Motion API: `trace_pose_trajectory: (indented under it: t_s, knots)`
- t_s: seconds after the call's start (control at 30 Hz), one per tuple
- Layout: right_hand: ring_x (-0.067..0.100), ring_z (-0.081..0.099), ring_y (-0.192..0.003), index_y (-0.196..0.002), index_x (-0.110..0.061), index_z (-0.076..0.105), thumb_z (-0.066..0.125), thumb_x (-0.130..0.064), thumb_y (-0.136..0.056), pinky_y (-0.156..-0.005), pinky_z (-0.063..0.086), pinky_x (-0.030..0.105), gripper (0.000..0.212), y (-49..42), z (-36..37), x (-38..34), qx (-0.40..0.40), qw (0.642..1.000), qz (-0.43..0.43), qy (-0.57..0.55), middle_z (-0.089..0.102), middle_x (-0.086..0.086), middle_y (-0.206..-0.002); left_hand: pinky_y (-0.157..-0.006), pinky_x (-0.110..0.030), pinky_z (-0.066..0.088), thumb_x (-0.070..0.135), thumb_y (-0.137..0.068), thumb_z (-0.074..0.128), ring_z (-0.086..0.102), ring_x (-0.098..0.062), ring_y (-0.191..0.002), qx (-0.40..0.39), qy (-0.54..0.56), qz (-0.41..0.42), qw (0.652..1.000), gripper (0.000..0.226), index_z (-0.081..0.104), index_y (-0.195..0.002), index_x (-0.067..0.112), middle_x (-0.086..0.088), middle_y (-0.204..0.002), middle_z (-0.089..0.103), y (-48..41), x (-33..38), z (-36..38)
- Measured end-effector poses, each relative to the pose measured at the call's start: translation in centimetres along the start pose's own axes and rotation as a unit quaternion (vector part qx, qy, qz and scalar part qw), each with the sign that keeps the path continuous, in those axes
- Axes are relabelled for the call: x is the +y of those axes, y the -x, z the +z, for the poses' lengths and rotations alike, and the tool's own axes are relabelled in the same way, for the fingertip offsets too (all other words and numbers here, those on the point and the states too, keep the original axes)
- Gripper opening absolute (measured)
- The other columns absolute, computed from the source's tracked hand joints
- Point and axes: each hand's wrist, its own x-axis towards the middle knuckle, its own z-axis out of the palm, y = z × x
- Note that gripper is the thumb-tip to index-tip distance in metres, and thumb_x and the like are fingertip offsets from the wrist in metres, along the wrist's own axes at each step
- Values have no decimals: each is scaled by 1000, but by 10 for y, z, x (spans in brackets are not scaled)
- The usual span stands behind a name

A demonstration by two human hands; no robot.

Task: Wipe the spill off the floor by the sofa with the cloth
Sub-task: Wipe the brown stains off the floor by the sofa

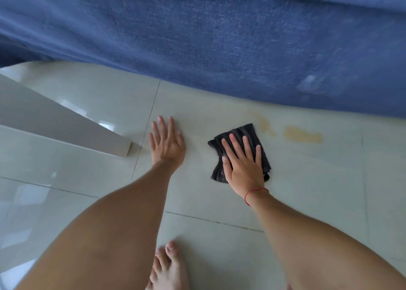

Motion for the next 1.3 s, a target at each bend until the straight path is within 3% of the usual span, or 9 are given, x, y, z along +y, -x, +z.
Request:
trace_pose_trajectory:
  t_s: [0.1, 0.23, 0.4, 0.57, 0.73, 0.87, 1.0, 1.17, 1.3]
  knots:
    - [21, 13, -150, -149, -38, 23, 18, -47, -96, -120, 10, 53, 54, 17, -8, 45, -7, 998, 60, 6, 17, -12, -161, -114, -38, -12, 41, -99, 17, -16, -23, -145, -25, -12, 76, 997, 56, 1, -151, 28, -3, -160, -11, 2, 32, 14]
    - [27, 11, -150, -149, -38, 25, 24, -53, -94, -117, 9, 60, 57, 5, -18, 79, -11, 997, 78, 24, 17, -8, -162, -115, -41, -12, 46, -97, 18, -20, -24, -144, -79, -34, 52, 995, 59, -9, -149, 36, -3, -158, -21, -2, 45, 31]
    - [35, -5, -150, -149, -44, 13, 23, -58, -93, -112, -5, 68, 59, -55, -20, 60, -1, 996, 92, -2, 3, -9, -164, -113, -41, -15, 47, -97, 15, -25, -22, -142, -120, -52, 35, 991, 59, -16, -146, 39, 0, -155, -29, -8, 46, 30]
    - [38, -3, -149, -150, -42, 15, 24, -58, -93, -110, -6, 70, 59, -82, -20, 27, 4, 998, 64, 1, 5, -8, -164, -113, -41, -16, 47, -96, 16, -28, -20, -141, -127, -50, 29, 990, 60, -17, -145, 41, 2, -154, -31, -10, 46, 30]
    - [33, 2, -150, -150, -39, 20, 29, -54, -94, -115, -3, 64, 59, -50, -17, 18, -9, 1000, -27, 2, 11, -9, -163, -113, -41, -16, 50, -95, 14, -27, -19, -141, -138, -61, 18, 988, 60, -18, -145, 42, 2, -154, -31, -10, 47, 28]
    - [23, 2, -151, -151, -38, 17, 30, -47, -96, -121, -1, 50, 57, -16, -17, 43, -32, 998, -60, -6, 11, -13, -162, -111, -45, -20, 52, -93, 9, -27, -22, -142, -108, -78, 12, 991, 59, -16, -146, 40, -1, -156, -27, -8, 58, 27]
    - [19, 5, -151, -150, -40, 16, 29, -43, -98, -121, 1, 45, 54, 2, -21, 86, -19, 1000, 16, -8, 11, -15, -162, -111, -47, -19, 54, -93, 10, -30, -20, -140, -147, -62, 20, 987, 58, -19, -143, 46, 3, -154, -32, -10, 64, 28]
    - [25, 2, -151, -151, -40, 15, 27, -47, -98, -118, 2, 57, 54, -37, -24, 91, 0, 996, 86, 6, 8, -11, -163, -107, -46, -23, 56, -92, 12, -33, -18, -139, -143, -45, 27, 988, 58, -22, -139, 51, 6, -152, -36, -11, 54, 39]
    - [32, -4, -150, -151, -39, 14, 23, -47, -99, -113, -5, 67, 53, -76, -24, 63, 12, 996, 90, -12, 4, -8, -164, -107, -46, -24, 57, -91, 11, -35, -17, -137, -149, -43, 27, 987, 58, -22, -138, 52, 8, -150, -38, -12, 55, 37]
